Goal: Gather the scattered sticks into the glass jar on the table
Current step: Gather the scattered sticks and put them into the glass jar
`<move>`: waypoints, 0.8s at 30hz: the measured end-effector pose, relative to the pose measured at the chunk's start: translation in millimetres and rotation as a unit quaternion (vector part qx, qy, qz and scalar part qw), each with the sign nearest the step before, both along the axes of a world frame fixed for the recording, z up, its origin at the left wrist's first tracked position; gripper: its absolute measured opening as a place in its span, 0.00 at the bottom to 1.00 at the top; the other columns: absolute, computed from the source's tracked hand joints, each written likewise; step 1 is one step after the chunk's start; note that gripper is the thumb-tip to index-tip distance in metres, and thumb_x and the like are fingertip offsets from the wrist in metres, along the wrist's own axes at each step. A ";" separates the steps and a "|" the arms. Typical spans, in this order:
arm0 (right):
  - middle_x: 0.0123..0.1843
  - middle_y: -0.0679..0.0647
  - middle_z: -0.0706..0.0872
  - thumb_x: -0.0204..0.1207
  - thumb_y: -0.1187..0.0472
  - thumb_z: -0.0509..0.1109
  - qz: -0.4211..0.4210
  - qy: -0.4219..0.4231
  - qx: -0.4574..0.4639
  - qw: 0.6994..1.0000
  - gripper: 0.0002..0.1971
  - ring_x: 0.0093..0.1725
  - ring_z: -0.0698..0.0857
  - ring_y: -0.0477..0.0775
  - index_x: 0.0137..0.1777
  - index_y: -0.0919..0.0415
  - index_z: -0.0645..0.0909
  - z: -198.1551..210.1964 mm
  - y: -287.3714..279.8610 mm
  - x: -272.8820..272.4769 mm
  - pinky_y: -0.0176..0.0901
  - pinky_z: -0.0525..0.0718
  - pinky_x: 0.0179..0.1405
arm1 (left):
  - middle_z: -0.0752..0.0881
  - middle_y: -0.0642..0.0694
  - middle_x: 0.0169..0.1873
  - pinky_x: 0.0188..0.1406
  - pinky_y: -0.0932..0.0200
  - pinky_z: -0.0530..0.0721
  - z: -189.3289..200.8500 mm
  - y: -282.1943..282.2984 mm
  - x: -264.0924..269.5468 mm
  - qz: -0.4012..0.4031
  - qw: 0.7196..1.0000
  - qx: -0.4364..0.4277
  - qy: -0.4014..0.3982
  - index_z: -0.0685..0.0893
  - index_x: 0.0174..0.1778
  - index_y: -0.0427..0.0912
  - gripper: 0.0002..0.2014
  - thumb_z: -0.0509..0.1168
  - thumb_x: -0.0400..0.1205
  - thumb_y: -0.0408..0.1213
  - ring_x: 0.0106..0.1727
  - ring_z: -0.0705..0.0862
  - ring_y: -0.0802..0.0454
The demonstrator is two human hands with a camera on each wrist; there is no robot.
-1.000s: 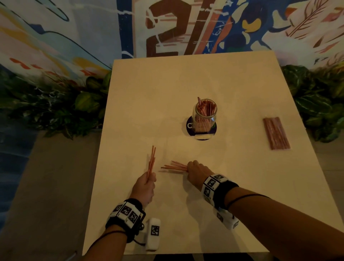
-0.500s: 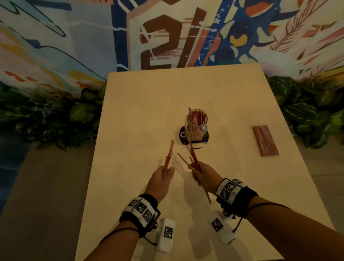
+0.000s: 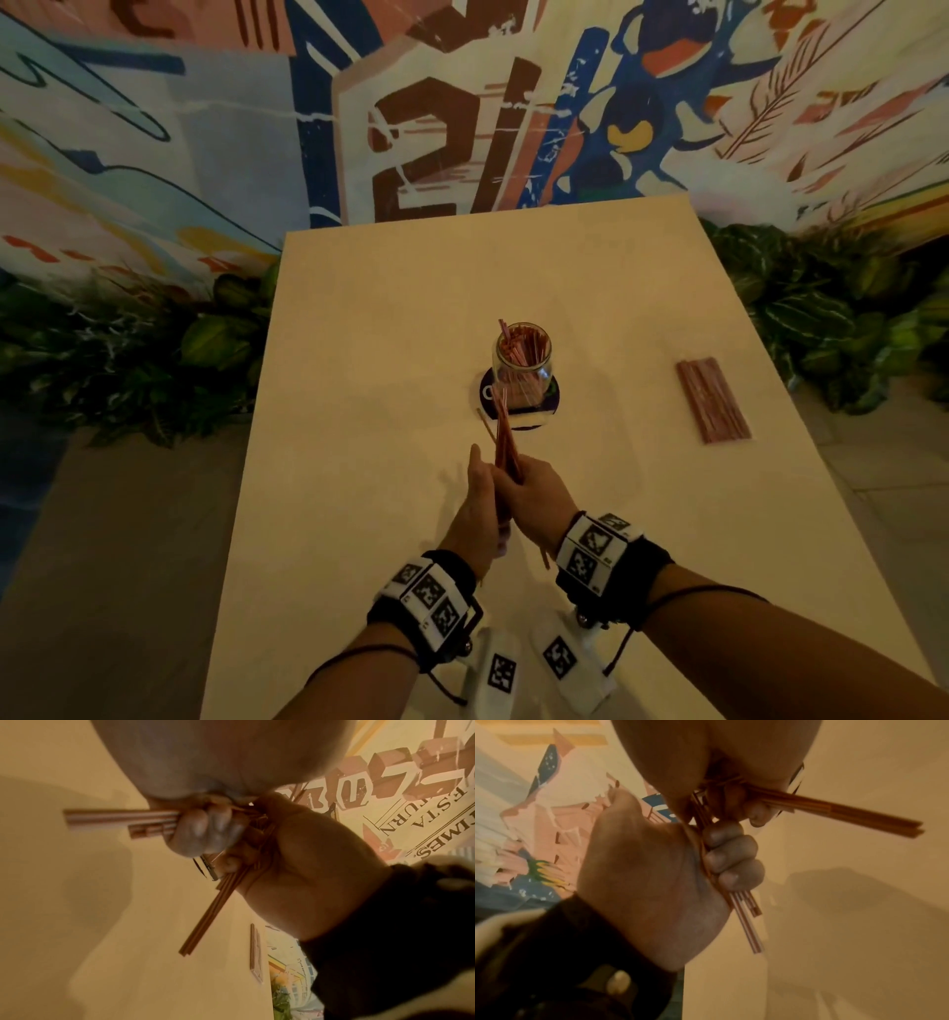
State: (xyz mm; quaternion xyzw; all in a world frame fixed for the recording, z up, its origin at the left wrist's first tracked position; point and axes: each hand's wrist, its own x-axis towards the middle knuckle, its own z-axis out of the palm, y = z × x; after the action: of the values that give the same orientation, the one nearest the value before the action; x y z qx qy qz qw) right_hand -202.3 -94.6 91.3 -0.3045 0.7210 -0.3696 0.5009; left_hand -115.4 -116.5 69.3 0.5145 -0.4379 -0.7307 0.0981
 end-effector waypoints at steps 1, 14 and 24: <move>0.32 0.58 0.81 0.77 0.50 0.65 0.002 0.010 0.003 1.000 0.15 0.32 0.79 0.53 0.36 0.61 0.77 -2.0 -0.4 1.3 0.48 0.80 0.36 | 0.66 0.51 0.14 0.20 0.63 0.61 -2.4 0.8 -1.2 0.000 1.000 0.007 0.000 0.57 0.78 0.63 0.38 0.34 0.71 0.69 0.15 0.62 0.58; 0.25 0.52 0.65 0.85 0.63 0.54 -0.187 -0.113 -0.111 0.970 0.10 0.22 0.65 0.49 0.41 0.57 0.71 19.2 -8.2 -12.5 0.42 0.67 0.23 | 0.81 0.37 0.52 0.56 0.43 0.79 7.7 -7.7 15.4 0.134 0.976 0.159 0.056 0.78 0.67 0.41 0.34 0.48 0.80 0.65 0.54 0.81 0.41; 0.31 0.50 0.80 0.79 0.72 0.61 -0.050 -0.081 -0.201 0.975 0.09 0.30 0.78 0.46 0.40 0.60 0.75 49.8 7.8 2.6 0.38 0.80 0.33 | 0.92 0.36 0.39 0.30 0.56 0.89 18.0 -8.6 0.6 0.242 0.902 0.285 0.218 0.86 0.50 0.33 0.23 0.52 0.85 0.46 0.37 0.92 0.44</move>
State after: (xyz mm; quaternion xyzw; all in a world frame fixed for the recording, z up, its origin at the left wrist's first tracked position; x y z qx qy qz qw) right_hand -199.7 -86.7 141.0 -0.3311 0.6035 -0.5550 0.4671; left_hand -114.8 -125.1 87.2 0.4381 -0.0412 -0.8721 0.2141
